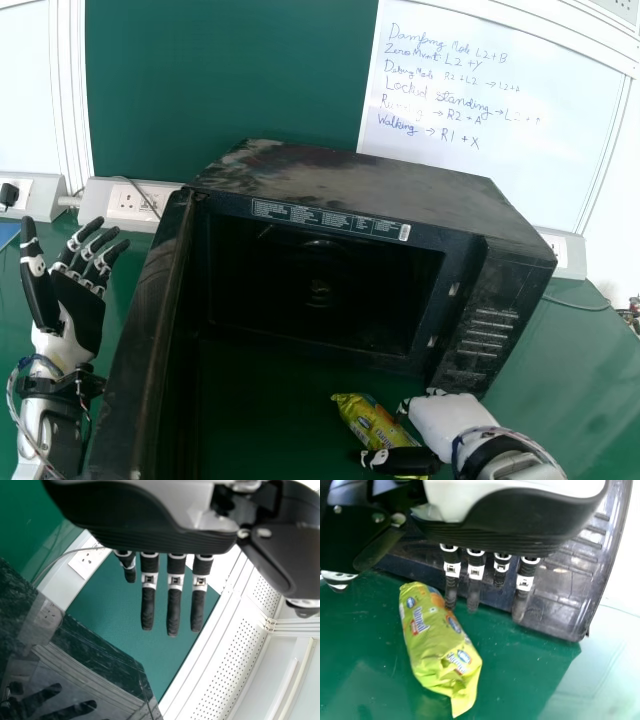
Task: Put biscuit inside oven
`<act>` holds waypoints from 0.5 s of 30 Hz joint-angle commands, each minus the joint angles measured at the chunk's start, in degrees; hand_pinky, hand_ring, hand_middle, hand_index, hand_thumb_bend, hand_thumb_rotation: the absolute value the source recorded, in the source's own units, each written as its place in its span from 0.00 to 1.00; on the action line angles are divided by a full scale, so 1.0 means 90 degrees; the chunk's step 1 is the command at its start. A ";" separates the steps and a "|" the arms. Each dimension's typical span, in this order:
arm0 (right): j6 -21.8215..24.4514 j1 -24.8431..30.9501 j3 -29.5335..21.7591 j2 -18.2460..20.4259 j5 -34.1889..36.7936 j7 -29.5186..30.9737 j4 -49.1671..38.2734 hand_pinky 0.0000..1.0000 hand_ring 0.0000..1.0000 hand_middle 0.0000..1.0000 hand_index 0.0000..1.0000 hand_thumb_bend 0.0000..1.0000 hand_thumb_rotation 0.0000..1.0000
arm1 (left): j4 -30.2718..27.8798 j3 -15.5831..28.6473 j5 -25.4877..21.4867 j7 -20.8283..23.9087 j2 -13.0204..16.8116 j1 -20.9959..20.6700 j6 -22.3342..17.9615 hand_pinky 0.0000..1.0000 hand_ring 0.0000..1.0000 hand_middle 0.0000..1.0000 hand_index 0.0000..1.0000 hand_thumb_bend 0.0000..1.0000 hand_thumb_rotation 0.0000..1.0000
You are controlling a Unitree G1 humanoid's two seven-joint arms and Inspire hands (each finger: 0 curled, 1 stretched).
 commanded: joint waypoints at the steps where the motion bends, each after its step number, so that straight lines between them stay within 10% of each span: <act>1: -0.0045 0.0039 -0.0063 0.0050 -0.0070 0.0032 0.0060 0.75 0.82 0.85 0.80 1.00 0.39 | -0.0005 0.0021 -0.0046 -0.0033 0.0069 -0.0082 0.0027 0.67 0.65 0.64 0.67 0.78 0.51; 15: -0.0277 0.0479 -0.0032 0.0423 -0.0368 -0.0186 -0.0004 0.91 0.97 0.99 0.94 1.00 0.38 | -0.0059 0.0006 -0.0046 0.0003 0.0072 -0.0056 0.0057 0.67 0.65 0.65 0.68 0.81 0.49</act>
